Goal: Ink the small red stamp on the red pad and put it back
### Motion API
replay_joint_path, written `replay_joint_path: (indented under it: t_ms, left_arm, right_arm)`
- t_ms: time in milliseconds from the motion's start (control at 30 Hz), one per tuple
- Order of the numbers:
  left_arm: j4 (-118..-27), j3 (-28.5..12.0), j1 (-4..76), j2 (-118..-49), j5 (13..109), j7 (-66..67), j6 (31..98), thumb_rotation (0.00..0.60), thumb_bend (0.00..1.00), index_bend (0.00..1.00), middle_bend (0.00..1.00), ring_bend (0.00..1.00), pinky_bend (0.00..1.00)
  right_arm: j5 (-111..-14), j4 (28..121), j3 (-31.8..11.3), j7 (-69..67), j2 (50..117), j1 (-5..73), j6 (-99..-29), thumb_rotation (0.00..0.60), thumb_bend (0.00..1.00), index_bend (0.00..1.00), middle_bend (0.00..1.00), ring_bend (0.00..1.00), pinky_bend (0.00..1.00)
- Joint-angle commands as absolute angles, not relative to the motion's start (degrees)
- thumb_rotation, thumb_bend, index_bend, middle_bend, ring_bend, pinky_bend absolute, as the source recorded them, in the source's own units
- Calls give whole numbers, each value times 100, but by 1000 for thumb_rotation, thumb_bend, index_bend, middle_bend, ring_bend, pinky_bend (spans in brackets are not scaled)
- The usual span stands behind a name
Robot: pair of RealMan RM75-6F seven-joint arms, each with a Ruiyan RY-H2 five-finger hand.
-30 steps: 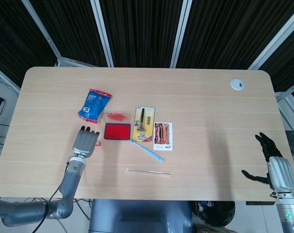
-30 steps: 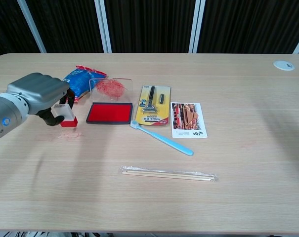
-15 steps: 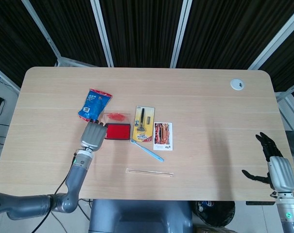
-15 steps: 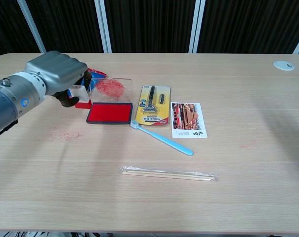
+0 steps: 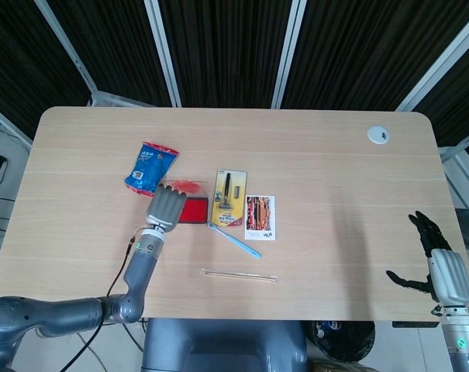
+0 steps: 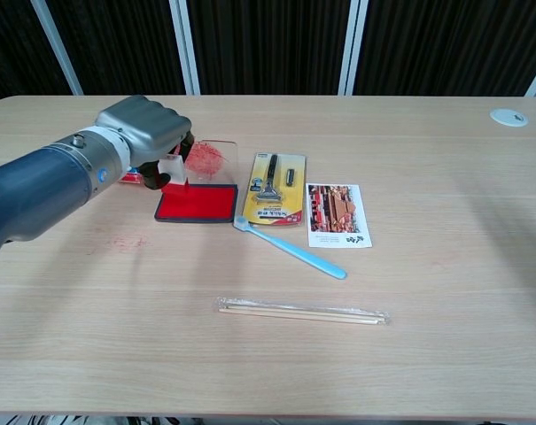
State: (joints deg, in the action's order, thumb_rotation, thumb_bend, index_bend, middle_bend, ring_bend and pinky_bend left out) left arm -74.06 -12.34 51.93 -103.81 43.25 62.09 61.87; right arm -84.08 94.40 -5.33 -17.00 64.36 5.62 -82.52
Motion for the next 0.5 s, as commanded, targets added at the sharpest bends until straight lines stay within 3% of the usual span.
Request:
replay_joint_path:
  t_ms: [33, 500]
  left_arm:
    - [-7222, -1232, 5285, -10510, 4254, 6216, 6058, 600, 525, 642, 651, 414, 454]
    - [-6564, -1120, 5429, -10823, 4175, 6246, 5889, 600, 536, 658, 670, 435, 471]
  right_arm:
    - [-8392, 9443, -537, -1716, 6430, 565, -8239, 600, 169, 0, 0, 0, 185]
    - [-8381, 9450, -535, -1735, 6420, 572, -8207, 600, 169, 0, 0, 0, 185]
